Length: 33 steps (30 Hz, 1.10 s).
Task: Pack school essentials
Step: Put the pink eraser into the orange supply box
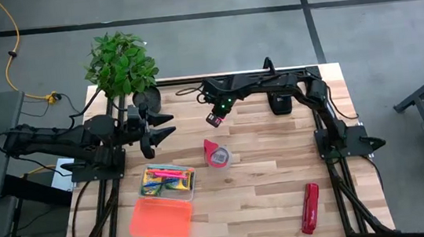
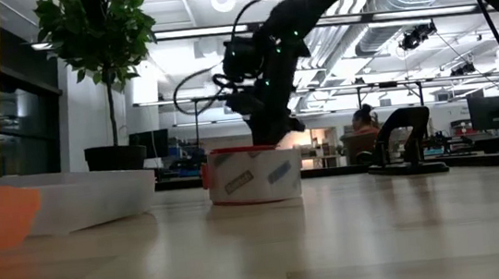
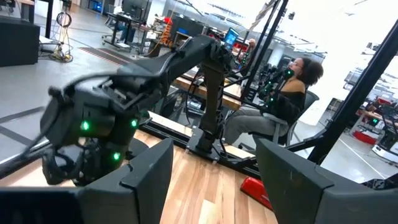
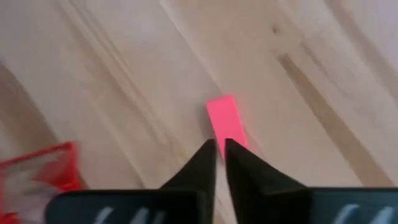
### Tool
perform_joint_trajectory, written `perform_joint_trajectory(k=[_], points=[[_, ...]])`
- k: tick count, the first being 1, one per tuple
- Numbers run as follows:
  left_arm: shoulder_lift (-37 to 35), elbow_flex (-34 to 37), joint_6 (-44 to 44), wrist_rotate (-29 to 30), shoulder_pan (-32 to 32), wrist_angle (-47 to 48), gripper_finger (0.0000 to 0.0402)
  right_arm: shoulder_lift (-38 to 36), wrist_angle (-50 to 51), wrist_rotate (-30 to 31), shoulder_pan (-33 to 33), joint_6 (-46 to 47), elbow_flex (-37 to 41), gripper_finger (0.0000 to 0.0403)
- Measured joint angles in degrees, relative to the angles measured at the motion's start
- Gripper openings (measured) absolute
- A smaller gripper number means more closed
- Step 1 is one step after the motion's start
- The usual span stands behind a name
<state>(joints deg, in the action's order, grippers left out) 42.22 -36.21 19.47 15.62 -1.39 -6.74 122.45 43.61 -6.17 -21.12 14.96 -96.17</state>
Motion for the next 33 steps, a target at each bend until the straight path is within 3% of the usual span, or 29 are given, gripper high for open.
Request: perform_joint_trajectory(k=[11,15,22,33], points=[[0.0,0.0,1.1,0.2,0.0,0.0,0.0220,0.1,-10.3,1.8,0.1,-0.5,6.4,0.0220],[0.0,0.0,1.5,0.2,0.0,0.0,0.0220,2.0,-9.6,2.1,0.4,-2.0,6.5,0.0247],[0.0,0.0,1.5,0.2,0.0,0.0,0.0220,2.9,-9.4,6.7,0.8,-3.5,6.2,0.0225],[0.0,0.0,1.4,0.2,0.0,0.0,0.0220,3.1,-7.8,9.3,0.6,-6.3,6.3,0.0074]])
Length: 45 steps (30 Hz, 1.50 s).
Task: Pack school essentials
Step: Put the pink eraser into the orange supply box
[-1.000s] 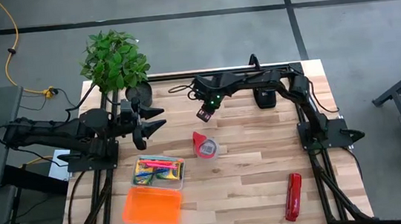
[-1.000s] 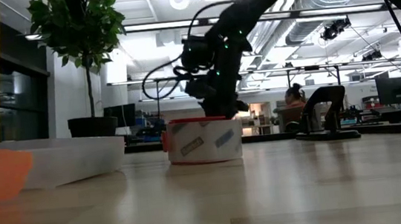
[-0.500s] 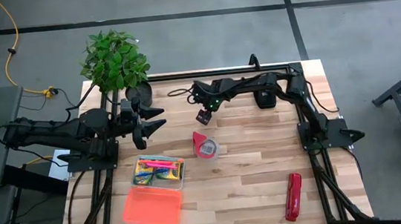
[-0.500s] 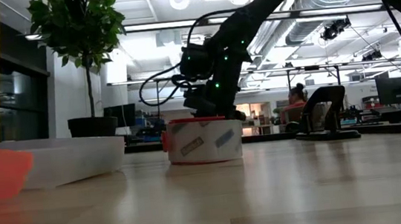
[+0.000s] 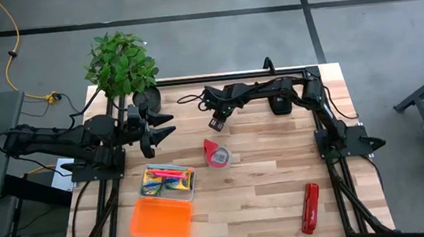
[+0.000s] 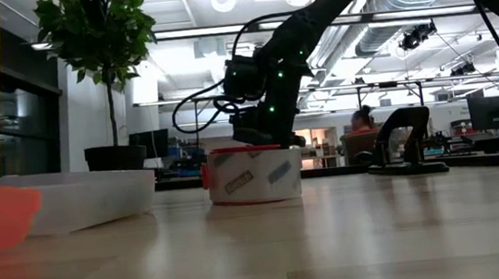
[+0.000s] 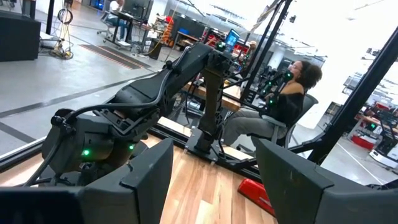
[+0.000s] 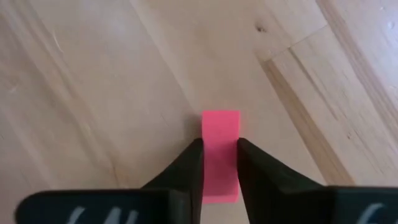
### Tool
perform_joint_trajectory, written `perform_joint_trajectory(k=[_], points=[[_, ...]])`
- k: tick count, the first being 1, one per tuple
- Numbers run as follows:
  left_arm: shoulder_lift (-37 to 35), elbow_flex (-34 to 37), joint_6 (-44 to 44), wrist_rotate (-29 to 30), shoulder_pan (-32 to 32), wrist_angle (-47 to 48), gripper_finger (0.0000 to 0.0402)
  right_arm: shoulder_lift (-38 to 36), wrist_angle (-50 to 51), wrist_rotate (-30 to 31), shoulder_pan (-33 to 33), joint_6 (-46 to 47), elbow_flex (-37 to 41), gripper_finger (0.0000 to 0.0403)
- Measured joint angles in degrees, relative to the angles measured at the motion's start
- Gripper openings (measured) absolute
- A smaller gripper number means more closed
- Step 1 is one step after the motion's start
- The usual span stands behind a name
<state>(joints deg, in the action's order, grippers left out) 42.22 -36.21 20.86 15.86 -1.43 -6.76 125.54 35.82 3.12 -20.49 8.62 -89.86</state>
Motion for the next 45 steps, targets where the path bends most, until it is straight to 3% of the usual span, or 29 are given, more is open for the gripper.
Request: perform_joint_trajectory(k=[4,14,18,24,35,40,45], points=[[0.0,0.0,0.0,0.0,0.0,0.0,0.0220,0.0,0.1,0.0,0.0,-0.1,0.0,0.0062],[0.0,0.0,0.0,0.0,0.0,0.0,0.0220,-0.8,-0.6,-0.3,0.0,-2.3,0.3,0.0081],[0.0,0.0,0.0,0.0,0.0,0.1,0.0220,-3.7,-0.2,-3.0,-0.1,-4.9,0.7,0.0082],[0.0,0.0,0.0,0.0,0.0,0.1,0.0220,-12.7,-6.7,-8.8,1.1,-6.4,6.8,0.0083],[0.0,0.0,0.1,-0.5,0.0,0.1,0.0220,-42.3,-43.0,-12.6,10.3,11.0,39.3,0.0083],[1.4,0.0,1.5,-4.0,0.0,-1.5,0.0220,-51.0,-53.7,-6.5,16.6,12.6,43.4,0.0083],[4.7,0.0,0.7,-7.0,0.0,-6.6,0.0220,-54.6,-54.1,-0.5,22.1,8.5,41.4,0.0083]])
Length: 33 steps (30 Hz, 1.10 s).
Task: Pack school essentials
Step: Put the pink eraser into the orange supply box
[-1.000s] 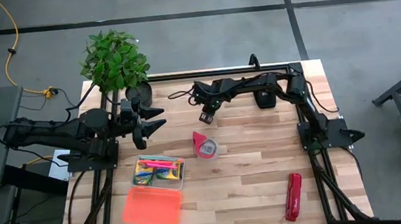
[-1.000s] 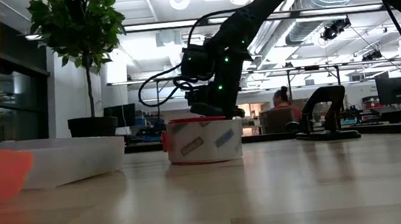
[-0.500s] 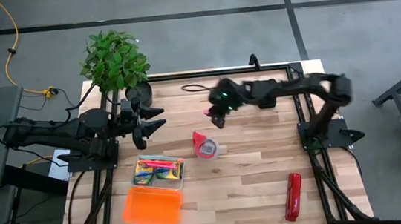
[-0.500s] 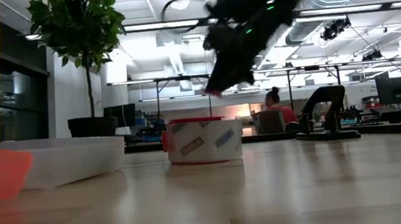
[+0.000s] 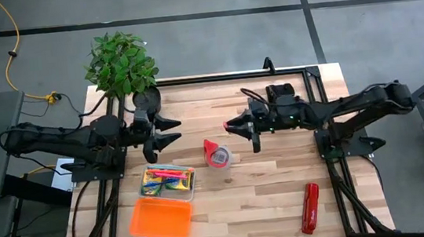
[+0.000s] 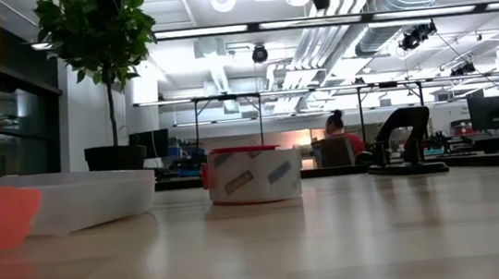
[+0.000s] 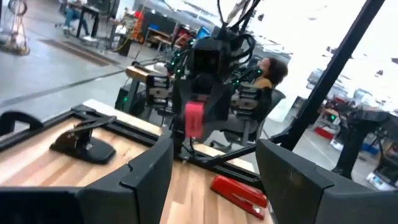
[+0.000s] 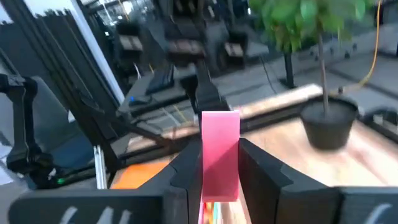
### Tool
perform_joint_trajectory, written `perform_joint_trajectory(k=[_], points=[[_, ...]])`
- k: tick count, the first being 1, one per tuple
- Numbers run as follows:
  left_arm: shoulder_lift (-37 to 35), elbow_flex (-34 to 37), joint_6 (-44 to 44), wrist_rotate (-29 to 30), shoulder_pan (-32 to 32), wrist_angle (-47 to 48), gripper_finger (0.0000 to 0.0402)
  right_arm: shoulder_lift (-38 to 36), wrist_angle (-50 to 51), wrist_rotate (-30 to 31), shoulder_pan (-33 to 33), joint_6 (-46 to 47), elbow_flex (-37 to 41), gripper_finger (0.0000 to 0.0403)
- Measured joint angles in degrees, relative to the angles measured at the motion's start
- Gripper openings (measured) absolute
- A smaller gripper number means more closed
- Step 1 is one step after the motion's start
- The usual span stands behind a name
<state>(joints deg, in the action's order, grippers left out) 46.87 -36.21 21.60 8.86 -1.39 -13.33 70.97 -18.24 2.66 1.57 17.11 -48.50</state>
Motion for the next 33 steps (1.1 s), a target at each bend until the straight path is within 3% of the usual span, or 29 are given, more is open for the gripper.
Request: perform_joint_trajectory(k=[8,30,33], points=[[3.6,0.0,-2.7,-1.0,0.0,-0.7,0.0220,-0.2,0.3,4.3,3.1,-4.1,-2.0,0.0083],[3.9,0.0,-2.7,-1.3,0.0,-0.9,0.0220,0.0,0.4,4.4,3.0,-4.1,-2.1,0.0083],[4.0,0.1,-1.8,-1.2,0.0,-4.9,0.0220,1.8,0.3,4.4,3.0,-4.1,-2.2,0.0083]])
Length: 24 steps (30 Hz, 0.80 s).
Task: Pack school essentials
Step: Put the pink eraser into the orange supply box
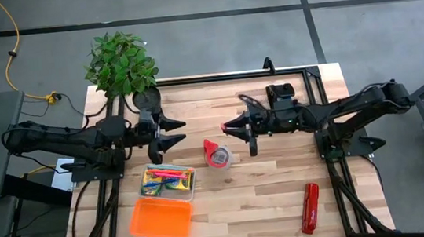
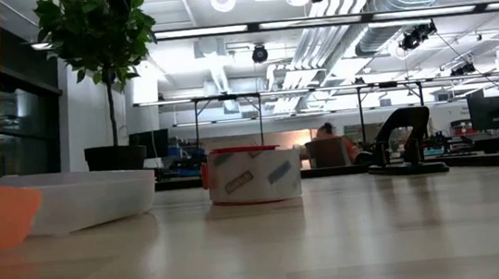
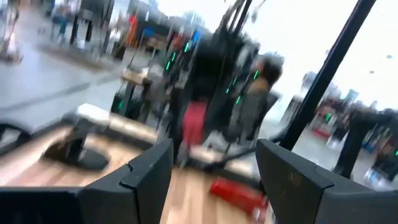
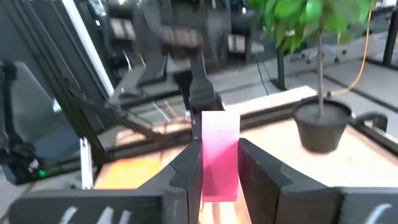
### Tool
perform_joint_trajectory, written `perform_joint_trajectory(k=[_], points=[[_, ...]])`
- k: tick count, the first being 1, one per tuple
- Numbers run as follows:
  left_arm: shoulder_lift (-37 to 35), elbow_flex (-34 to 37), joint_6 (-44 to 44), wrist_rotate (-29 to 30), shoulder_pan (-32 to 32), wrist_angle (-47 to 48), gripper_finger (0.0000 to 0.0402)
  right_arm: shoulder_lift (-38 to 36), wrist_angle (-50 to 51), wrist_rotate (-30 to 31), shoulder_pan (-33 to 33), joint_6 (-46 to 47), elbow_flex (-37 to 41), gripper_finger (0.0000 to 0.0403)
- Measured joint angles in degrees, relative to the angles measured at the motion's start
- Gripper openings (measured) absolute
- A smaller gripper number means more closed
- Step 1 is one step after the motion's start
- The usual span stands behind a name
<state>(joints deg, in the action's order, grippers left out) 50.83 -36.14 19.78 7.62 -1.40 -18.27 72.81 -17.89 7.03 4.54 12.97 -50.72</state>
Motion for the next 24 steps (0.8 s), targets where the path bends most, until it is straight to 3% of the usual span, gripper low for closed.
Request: perform_joint_trajectory(k=[4,11,24], points=[[-0.1,0.0,-2.2,0.4,0.0,-6.4,0.0220,4.8,-0.1,-0.7,0.0,1.5,0.0,0.0083],[-0.3,0.0,-3.5,0.8,0.0,-8.0,0.0220,17.9,-7.5,-5.4,0.0,6.5,-1.1,0.0083],[-0.4,0.0,-1.3,2.2,0.0,-9.6,0.0220,43.0,-7.7,-18.5,0.8,7.4,-23.0,0.0083]])
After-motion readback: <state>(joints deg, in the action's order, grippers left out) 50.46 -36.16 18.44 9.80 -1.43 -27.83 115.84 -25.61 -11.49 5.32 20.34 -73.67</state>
